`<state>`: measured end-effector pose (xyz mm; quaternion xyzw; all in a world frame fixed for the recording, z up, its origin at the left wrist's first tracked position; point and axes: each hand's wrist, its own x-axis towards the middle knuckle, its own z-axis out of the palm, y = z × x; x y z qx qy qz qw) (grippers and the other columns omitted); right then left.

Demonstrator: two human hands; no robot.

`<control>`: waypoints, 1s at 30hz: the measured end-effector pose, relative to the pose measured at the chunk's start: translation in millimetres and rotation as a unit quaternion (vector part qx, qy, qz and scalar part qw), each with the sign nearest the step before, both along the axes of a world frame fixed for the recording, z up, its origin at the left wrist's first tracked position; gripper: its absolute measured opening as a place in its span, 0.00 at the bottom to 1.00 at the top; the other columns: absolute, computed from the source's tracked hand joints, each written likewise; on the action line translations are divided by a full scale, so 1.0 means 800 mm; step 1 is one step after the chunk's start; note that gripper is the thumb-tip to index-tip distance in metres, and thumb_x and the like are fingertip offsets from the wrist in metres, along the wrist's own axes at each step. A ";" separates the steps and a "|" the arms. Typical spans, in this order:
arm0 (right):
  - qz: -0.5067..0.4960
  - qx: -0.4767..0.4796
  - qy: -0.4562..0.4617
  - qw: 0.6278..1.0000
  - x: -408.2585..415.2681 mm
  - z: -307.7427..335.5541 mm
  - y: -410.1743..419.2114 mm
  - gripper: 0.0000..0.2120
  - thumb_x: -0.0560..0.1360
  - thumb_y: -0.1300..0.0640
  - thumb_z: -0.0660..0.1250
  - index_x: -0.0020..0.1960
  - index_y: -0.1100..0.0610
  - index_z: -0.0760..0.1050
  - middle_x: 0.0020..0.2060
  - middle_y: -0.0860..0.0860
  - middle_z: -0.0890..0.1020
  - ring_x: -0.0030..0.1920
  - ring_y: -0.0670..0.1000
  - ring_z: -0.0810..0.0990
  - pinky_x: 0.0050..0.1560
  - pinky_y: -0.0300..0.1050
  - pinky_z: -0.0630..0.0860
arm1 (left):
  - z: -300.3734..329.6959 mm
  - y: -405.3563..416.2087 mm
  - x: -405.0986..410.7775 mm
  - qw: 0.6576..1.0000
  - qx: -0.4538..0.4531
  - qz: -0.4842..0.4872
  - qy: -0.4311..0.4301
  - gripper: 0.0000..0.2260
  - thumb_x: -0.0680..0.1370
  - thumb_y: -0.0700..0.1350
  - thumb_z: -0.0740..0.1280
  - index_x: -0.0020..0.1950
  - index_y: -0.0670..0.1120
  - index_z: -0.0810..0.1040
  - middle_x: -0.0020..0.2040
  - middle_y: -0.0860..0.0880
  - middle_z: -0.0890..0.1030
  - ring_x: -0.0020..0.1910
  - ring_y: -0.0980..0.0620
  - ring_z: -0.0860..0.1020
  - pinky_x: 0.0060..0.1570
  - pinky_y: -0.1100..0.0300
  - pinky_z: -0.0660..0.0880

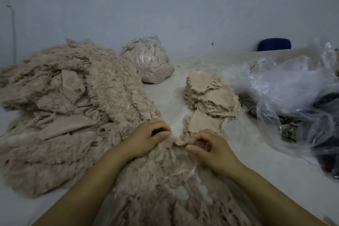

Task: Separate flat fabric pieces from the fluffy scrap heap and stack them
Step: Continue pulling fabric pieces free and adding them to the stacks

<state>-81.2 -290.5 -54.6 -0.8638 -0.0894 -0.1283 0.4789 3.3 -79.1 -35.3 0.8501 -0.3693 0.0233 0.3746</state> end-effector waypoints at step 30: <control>-0.020 0.287 0.039 0.957 0.019 -0.030 0.022 0.15 0.76 0.72 0.62 0.40 0.53 0.74 0.32 0.49 0.78 0.33 0.49 0.74 0.34 0.40 0.72 | -0.025 -0.011 -0.023 0.939 -0.235 0.173 0.180 0.23 0.75 0.27 0.56 0.35 0.52 0.80 0.33 0.57 0.82 0.36 0.61 0.79 0.36 0.71 0.73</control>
